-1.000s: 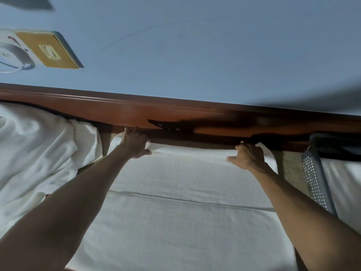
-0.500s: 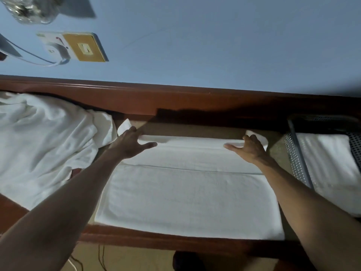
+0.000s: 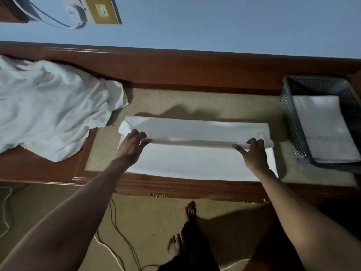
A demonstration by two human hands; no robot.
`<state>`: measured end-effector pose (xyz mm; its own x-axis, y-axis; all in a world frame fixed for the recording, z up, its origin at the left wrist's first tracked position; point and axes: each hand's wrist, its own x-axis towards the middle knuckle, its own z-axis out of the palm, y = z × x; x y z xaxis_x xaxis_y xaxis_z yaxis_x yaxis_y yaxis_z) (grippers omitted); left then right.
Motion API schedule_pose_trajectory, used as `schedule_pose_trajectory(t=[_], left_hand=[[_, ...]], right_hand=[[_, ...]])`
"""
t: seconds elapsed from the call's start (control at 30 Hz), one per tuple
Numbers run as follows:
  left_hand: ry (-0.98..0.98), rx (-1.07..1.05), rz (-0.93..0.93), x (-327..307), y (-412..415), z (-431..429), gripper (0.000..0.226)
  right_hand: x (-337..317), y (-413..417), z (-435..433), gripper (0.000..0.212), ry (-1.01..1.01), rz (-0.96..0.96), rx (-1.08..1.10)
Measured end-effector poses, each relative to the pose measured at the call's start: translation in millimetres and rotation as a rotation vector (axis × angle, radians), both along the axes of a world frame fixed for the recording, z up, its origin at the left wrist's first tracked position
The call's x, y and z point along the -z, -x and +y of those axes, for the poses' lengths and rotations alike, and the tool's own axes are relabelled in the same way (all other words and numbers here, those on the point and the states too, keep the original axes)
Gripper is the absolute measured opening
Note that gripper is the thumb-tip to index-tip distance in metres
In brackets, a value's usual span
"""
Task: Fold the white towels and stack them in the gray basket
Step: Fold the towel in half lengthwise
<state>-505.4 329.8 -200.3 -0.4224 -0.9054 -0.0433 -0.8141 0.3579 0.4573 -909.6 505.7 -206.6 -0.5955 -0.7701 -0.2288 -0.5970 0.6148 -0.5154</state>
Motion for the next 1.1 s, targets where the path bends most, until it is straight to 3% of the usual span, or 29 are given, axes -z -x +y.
schedule_pose_trajectory(t=[0.17, 0.37, 0.67, 0.9, 1.1], left_hand=[[-0.037, -0.026, 0.019, 17.3, -17.5, 42.7, 0.023], [-0.053, -0.005, 0.024, 35.7, -33.7, 73.6, 0.023], [-0.237, -0.08, -0.026, 48.7, -35.9, 81.1, 0.029], [-0.178, -0.14, -0.164, 39.0, -51.9, 84.8, 0.025], [-0.097, -0.151, -0.2, 38.7, -53.3, 84.3, 0.04]], right_hand=[[16.3, -18.2, 47.2, 0.083, 0.026, -0.009, -0.002], [36.3, -30.9, 79.1, 0.063, 0.102, 0.05, 0.028], [63.8, -33.2, 102.6, 0.049, -0.042, 0.064, 0.009], [56.4, -25.0, 109.5, 0.045, -0.105, 0.077, 0.068], [42.9, -17.3, 106.2, 0.043, -0.153, 0.099, 0.126]])
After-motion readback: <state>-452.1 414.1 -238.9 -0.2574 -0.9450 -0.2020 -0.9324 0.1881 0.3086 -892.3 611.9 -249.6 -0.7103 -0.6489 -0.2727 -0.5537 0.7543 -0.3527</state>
